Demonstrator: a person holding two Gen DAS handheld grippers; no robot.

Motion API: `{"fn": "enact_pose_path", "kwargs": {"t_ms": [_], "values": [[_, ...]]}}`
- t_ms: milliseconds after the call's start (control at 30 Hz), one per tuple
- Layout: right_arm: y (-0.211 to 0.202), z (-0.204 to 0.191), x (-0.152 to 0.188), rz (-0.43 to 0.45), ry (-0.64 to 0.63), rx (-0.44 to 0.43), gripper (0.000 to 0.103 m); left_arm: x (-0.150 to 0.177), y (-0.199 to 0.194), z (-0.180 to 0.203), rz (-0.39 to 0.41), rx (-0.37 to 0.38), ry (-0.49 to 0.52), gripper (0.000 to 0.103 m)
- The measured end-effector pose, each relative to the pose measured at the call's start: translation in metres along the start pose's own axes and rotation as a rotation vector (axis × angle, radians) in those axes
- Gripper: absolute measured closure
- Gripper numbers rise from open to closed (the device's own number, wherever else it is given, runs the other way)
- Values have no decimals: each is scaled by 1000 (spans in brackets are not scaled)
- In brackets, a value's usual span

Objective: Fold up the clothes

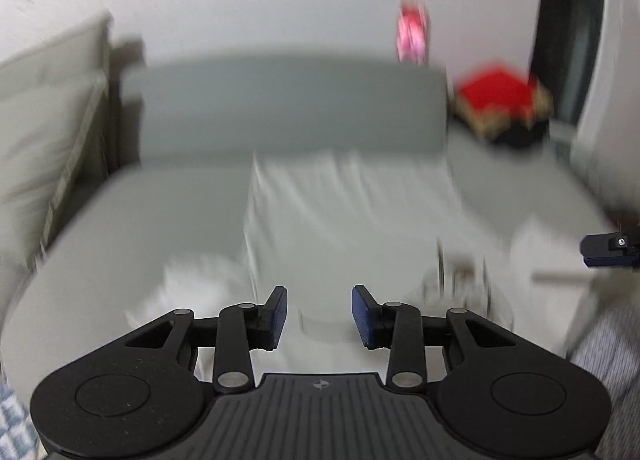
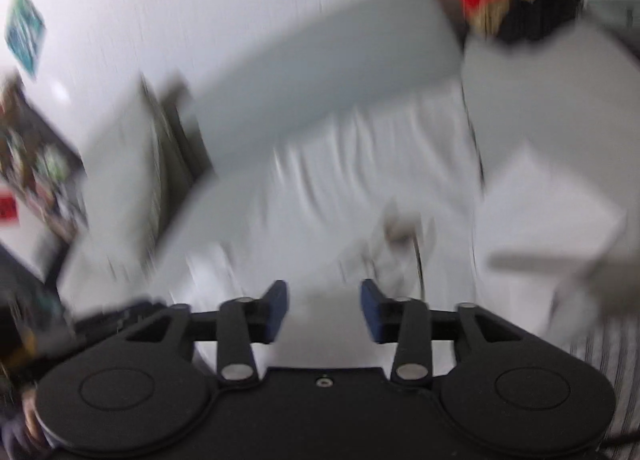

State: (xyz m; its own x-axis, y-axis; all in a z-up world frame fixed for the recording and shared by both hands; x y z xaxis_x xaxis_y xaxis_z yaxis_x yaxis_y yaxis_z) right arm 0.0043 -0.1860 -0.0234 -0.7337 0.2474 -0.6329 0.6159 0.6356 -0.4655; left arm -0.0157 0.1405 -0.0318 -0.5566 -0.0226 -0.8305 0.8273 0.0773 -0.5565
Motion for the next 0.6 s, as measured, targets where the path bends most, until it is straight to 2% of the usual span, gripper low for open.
{"fn": "enact_pose_path", "kwargs": {"t_ms": [67, 133, 200, 267, 367, 433, 467, 500, 567, 600], "values": [[-7, -6, -30, 88, -4, -28, 56, -28, -2, -6, 61, 3, -32, 67], [-7, -7, -53, 143, -6, -38, 49, -48, 5, -9, 88, 5, -56, 67], [6, 4, -66, 158, 2, -21, 42, -60, 20, -10, 92, 0, -66, 65], [21, 17, -77, 166, 12, 0, 39, -60, 46, -9, 61, -14, -64, 63], [49, 47, -82, 157, 62, 46, 39, -40, 99, -7, -41, -31, -60, 64], [75, 82, -75, 143, 129, 106, 43, -22, 136, -5, -115, -28, -65, 67], [87, 100, -71, 141, 155, 145, 57, -13, 154, -4, -154, -18, -78, 70], [98, 119, -66, 140, 177, 186, 75, -4, 172, -3, -192, -7, -91, 71], [117, 153, -56, 131, 196, 309, 83, 3, 201, 2, -228, 17, -101, 89], [125, 167, -52, 125, 205, 350, 85, 5, 215, 5, -242, 29, -105, 90]]}}
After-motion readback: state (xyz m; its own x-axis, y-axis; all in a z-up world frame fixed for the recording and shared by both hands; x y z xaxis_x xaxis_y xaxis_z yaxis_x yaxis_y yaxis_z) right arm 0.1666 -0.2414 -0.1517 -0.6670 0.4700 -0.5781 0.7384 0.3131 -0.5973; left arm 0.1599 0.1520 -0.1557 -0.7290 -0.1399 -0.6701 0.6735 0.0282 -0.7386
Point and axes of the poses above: each gripper's, at about its wrist camera, not at the fingertips, and y roughly the way its jaws point, z to its right, x to its underside, the point moved 8 cm from there along y, roughly the way its jaws point, and after that the axes turned 8 degrees about -x, right-handed, at the moved point
